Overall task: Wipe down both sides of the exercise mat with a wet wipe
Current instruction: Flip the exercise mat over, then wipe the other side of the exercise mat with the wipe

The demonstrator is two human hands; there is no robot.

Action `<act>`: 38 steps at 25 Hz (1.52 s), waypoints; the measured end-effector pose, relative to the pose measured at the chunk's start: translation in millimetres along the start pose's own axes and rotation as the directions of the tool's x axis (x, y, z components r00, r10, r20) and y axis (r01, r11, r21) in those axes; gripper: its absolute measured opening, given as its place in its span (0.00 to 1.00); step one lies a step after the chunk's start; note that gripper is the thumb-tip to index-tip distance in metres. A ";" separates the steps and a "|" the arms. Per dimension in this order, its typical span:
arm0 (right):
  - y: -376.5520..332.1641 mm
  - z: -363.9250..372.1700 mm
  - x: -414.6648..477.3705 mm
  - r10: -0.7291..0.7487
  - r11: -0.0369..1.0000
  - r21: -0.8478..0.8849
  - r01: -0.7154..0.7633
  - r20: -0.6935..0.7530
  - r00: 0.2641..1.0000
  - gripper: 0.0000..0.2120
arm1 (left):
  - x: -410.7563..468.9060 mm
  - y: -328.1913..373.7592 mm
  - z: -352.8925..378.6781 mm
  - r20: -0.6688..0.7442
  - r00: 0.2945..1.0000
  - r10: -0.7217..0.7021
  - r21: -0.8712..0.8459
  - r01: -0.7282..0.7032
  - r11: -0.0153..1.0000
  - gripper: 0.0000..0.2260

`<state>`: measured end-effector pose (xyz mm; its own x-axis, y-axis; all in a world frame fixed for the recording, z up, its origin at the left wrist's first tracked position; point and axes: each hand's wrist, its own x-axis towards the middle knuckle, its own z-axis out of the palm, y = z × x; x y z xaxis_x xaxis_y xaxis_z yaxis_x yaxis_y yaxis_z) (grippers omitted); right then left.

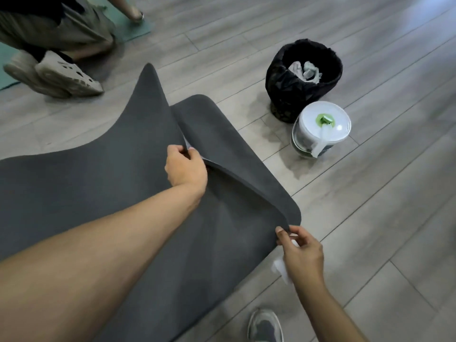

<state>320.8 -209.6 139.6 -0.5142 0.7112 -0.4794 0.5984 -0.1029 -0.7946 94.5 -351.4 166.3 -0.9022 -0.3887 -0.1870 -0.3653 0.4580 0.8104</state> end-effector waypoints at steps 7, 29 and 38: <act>78.4 -5.9 139.3 -0.014 0.992 -0.123 0.005 -0.068 0.998 0.03 | -0.4 -37.1 142.8 0.133 0.991 -0.006 0.026 0.002 1.000 0.09; 180.9 37.0 241.4 0.035 0.968 -0.225 -0.110 -0.312 0.949 0.09 | 40.0 -245.9 155.7 0.773 0.621 0.130 0.470 -0.698 0.540 0.20; 144.6 90.8 214.8 -0.292 0.857 -0.483 0.178 -0.171 0.941 0.23 | 69.7 -280.5 90.1 0.739 0.635 0.226 0.505 -0.744 0.437 0.24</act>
<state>241.1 -134.9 -112.1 -0.5534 0.8183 -0.1552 0.7183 0.3746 -0.5863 113.4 -434.8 -124.0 -0.8246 0.4478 -0.3458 0.3959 0.8933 0.2129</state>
